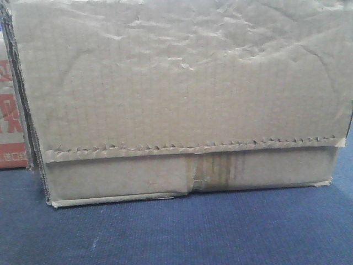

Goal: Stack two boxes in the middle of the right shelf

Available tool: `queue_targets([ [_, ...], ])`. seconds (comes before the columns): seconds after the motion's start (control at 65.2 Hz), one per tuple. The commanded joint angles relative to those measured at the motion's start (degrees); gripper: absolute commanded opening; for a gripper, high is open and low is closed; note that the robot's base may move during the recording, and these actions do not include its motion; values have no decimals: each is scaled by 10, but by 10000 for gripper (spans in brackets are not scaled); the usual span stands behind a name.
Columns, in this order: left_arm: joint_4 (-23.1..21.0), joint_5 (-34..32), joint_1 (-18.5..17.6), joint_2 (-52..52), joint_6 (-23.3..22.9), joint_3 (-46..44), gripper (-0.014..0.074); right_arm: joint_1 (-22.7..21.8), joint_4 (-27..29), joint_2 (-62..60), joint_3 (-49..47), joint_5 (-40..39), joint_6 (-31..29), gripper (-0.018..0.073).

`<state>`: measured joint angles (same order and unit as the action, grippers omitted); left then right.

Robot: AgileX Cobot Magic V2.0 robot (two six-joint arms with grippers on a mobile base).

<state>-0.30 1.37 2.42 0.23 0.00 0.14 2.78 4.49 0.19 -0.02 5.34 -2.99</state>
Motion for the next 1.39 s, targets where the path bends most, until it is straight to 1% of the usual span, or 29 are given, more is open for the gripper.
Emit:
queue_targets([
  [0.0,-2,-8,-4,-2,0,-1,-111,0,-2,-2,0,-7,0,-153],
  [0.399,-2,-10,-4,-2,0,-1,-111,0,-2,-2,0,-7,0,-153],
  [0.46,-2,-24,-4,-2,0,-1,-111,0,-2,-2,0,-7,0,-153],
  [0.797,-2,-37,-4,-2,0,-1,-111,0,-2,-2,0,-14,0,-153],
  [0.889,-2,-61,-4,-2,0,-1,-111,0,-2,-2,0,-38,0,-153],
  [0.92,-2,-78,-4,-2,0,-1,-111,0,-2,-2,0,-46,0,-153],
  [0.966,-2,-114,-4,-2,0,-1,-111,0,-2,-2,0,-91,0,-153],
  [0.996,-6,-137,-4,-2,0,-1,-111,0,-2,-2,0,-106,0,-153],
  [1.042,-8,-160,-4,-2,0,-1,-111,0,-2,-2,-4,-109,0,-153],
  [1.088,-10,-163,-4,-2,0,-13,-111,0,-2,-2,-27,-95,0,-153],
  [1.165,-10,-135,-4,-2,0,-61,-111,0,-2,-2,-84,-53,0,-153],
  [1.257,-10,-78,-4,-1,0,-153,-111,0,-3,-2,-171,3,0,-153],
  [1.318,-10,-14,-4,20,0,-217,-111,0,-3,5,-237,43,0,-153],
  [1.379,-8,72,-4,52,0,-290,-111,0,-3,33,-303,91,0,-153],
])
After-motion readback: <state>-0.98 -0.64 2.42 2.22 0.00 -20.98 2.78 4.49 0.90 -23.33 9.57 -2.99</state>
